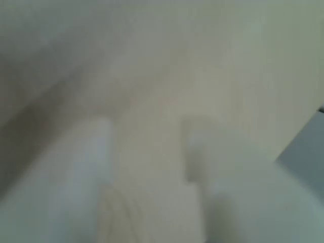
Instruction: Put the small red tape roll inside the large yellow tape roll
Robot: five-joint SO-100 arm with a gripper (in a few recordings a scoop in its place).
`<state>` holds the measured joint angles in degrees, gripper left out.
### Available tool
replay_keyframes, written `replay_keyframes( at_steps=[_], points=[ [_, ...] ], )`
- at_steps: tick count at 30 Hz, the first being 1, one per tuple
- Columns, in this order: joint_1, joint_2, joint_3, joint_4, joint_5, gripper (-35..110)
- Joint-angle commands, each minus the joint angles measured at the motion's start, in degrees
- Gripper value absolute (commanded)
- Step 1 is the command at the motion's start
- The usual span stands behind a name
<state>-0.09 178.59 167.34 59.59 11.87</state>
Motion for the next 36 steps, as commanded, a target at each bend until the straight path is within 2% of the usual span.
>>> replay_keyframes(
  at_steps=[1, 4, 6, 10, 12, 19, 28, 36],
  points=[
    [-1.76, -11.87, -17.75, 4.39, -5.19, 6],
    [-1.93, -23.55, -30.85, 12.22, -11.60, 6],
    [-5.27, -33.49, -38.58, 18.37, -20.57, 5],
    [-15.12, -31.73, -37.62, 18.54, -31.46, 12],
    [-20.39, -30.32, -37.53, 17.67, -31.64, 15],
    [-36.30, -44.65, -38.94, 12.22, -32.34, 15],
    [-40.78, -64.86, -45.00, 2.11, -32.87, 16],
    [-43.07, -68.12, -43.95, -4.04, -31.11, 15]
  ],
)
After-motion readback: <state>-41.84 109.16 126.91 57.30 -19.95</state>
